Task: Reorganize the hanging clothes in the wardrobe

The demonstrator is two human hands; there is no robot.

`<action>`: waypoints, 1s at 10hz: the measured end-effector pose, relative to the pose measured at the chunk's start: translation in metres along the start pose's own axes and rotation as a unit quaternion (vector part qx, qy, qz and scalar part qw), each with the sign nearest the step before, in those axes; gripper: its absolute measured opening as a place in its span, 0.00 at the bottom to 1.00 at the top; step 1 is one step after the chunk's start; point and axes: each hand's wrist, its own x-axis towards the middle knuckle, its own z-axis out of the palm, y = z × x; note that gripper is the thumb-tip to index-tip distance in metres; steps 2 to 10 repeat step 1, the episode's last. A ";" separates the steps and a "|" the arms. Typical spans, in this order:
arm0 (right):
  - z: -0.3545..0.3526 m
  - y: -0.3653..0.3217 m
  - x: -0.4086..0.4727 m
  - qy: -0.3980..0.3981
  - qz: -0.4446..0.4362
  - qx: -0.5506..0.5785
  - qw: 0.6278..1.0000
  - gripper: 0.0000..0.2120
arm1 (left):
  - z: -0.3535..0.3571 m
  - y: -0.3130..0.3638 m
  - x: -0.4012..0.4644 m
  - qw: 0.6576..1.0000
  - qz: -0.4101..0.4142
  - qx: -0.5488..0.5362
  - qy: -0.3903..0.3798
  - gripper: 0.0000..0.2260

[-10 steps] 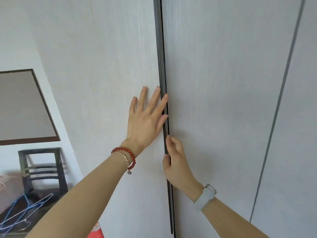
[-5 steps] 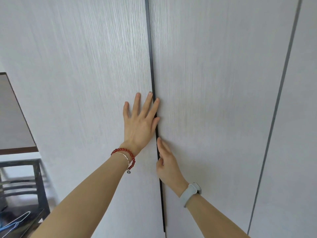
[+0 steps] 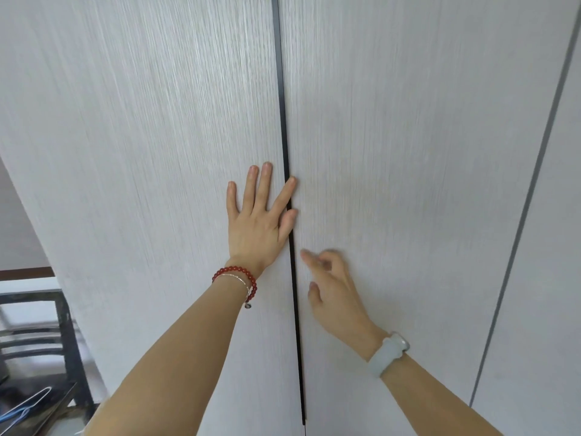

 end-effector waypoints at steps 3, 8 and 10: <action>-0.052 -0.017 0.007 0.131 0.043 0.218 0.966 0.15 | -0.001 0.002 0.001 1.000 -0.007 -0.002 0.011 0.22; -0.052 -0.017 0.007 0.131 0.043 0.218 0.966 0.15 | -0.001 0.002 0.001 1.000 -0.007 -0.002 0.011 0.22; -0.052 -0.017 0.007 0.131 0.043 0.218 0.966 0.15 | -0.001 0.002 0.001 1.000 -0.007 -0.002 0.011 0.22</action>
